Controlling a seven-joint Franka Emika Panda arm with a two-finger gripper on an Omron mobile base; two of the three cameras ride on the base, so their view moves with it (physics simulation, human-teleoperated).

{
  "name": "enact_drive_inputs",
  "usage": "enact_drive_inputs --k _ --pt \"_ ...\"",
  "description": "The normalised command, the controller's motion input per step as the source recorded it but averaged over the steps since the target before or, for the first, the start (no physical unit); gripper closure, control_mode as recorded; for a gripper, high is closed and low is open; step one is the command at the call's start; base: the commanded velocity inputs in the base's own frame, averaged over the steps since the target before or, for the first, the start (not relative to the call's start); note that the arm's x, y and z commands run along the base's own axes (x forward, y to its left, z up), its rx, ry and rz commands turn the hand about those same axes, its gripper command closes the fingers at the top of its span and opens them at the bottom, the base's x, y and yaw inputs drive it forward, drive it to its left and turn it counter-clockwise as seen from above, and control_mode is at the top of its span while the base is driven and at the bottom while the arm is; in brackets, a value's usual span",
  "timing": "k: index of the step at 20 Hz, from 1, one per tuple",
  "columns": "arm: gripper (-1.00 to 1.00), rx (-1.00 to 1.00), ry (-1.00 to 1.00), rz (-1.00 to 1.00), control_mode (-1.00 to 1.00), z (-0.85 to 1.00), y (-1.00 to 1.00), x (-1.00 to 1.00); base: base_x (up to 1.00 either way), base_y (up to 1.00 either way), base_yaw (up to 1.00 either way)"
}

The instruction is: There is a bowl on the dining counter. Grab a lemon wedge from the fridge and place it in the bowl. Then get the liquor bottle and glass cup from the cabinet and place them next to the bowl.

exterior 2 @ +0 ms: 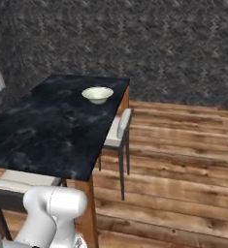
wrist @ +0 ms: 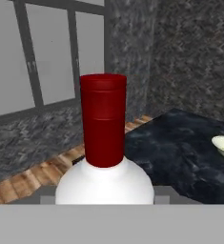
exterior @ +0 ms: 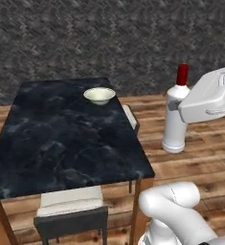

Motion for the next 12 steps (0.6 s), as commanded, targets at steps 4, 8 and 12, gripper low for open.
enact_drive_inputs --k 4,8,12 --pt "1.0 0.0 0.0 0.0 1.0 0.0 0.0 0.0 0.58 -1.0 0.42" --pt "1.0 0.0 0.0 0.0 1.0 0.0 0.0 0.0 0.64 -1.0 0.41" --pt "1.0 0.0 0.0 0.0 1.0 0.0 0.0 0.0 0.73 -0.99 0.4"
